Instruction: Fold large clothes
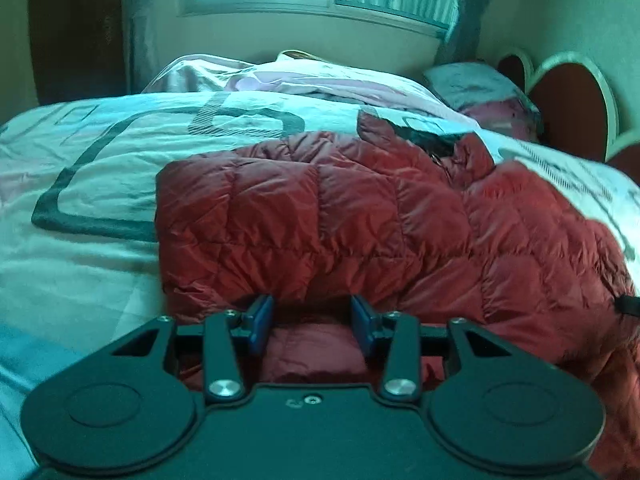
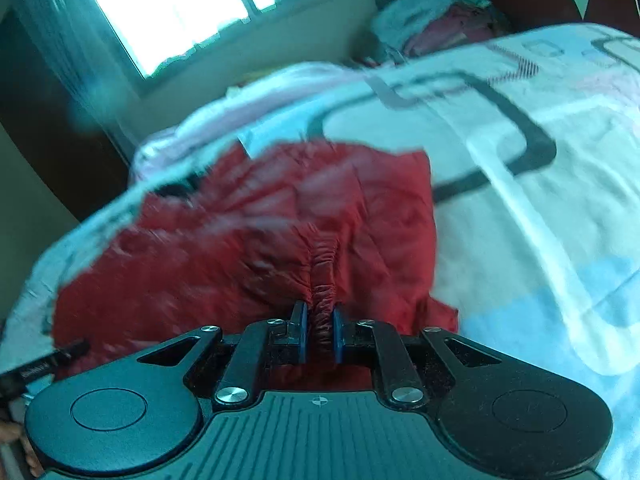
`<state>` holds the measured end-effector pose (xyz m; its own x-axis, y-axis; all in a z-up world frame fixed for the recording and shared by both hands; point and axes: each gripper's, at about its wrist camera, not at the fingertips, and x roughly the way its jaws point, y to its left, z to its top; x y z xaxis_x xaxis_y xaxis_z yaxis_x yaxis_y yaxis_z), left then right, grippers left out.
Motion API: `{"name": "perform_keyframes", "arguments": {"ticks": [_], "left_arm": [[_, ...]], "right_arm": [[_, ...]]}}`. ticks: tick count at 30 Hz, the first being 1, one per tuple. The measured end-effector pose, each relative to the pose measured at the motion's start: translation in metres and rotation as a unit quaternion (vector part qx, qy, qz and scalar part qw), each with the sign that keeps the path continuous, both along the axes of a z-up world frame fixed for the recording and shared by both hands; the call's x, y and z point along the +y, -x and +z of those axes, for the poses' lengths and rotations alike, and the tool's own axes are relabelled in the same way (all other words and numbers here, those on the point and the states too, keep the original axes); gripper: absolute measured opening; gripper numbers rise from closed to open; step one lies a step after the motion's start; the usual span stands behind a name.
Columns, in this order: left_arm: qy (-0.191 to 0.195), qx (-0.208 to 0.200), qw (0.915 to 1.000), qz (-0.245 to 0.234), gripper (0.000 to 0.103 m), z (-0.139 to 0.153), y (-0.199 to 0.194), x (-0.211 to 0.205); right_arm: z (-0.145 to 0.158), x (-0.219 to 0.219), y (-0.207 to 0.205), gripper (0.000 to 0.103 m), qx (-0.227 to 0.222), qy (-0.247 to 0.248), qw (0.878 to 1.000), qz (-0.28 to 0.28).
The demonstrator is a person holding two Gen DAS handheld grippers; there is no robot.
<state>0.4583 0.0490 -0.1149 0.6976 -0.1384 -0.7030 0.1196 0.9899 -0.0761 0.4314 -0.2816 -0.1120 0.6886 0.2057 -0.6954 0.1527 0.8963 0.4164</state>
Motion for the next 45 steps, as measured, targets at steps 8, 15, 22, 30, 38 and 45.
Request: {"name": "perform_keyframes", "arguments": {"ticks": [8, 15, 22, 30, 38, 45], "left_arm": [[0.018, -0.061, 0.9980, -0.002, 0.067, 0.036, -0.003, 0.027], [0.005, -0.035, 0.9993, -0.009, 0.073, 0.017, -0.063, 0.034], [-0.005, -0.007, 0.9998, -0.016, 0.074, -0.008, -0.073, 0.041], [-0.006, -0.087, 0.9950, -0.048, 0.072, 0.035, 0.007, 0.010], [-0.059, -0.030, 0.9953, -0.071, 0.074, -0.002, 0.008, -0.028], [-0.080, -0.051, 0.9943, -0.049, 0.103, 0.018, 0.028, -0.021]], "right_arm": [[0.043, 0.007, 0.012, 0.057, -0.064, 0.100, 0.992, -0.043], [0.028, 0.038, -0.057, 0.039, -0.036, 0.123, 0.990, 0.052], [-0.009, 0.033, -0.063, 0.039, -0.004, 0.139, 0.989, 0.049], [0.040, 0.057, 0.001, 0.059, -0.068, 0.141, 0.986, 0.061], [-0.002, 0.075, -0.009, 0.058, -0.013, 0.159, 0.985, 0.066], [0.019, 0.073, 0.018, 0.059, -0.028, 0.148, 0.988, 0.035]]}}
